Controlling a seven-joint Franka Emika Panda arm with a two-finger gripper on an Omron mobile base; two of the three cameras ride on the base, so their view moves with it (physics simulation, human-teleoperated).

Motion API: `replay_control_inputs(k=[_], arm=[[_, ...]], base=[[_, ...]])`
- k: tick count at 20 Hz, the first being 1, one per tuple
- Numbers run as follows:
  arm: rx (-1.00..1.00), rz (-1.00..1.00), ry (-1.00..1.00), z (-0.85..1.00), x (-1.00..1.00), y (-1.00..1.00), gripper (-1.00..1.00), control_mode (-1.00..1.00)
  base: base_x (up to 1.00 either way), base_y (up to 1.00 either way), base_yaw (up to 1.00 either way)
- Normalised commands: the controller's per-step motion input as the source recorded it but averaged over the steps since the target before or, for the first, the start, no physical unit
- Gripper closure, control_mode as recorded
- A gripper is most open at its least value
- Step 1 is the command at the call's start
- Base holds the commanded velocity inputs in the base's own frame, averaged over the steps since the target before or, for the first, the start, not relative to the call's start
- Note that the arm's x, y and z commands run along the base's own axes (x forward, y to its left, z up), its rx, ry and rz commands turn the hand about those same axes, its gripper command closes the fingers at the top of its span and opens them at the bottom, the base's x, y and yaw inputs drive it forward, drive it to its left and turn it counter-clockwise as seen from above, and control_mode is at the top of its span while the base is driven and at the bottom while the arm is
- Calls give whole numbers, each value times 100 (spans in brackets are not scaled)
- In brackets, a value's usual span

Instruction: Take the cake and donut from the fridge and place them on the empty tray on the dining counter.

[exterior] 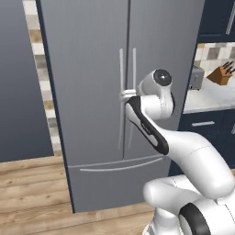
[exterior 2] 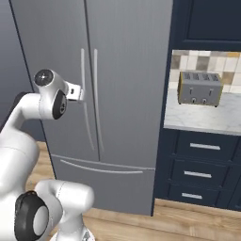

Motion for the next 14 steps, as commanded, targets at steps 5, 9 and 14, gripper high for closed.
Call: replay_control_inputs(k=[5,9,14], arm=[[-1,0,-2,0,30,9,-100,-100],[0,0,0,-4,30,6,-100,-100],[0,2,-4,-14,28,0,-100,-100]], base=[[0,0,0],[0,0,0],[0,0,0]])
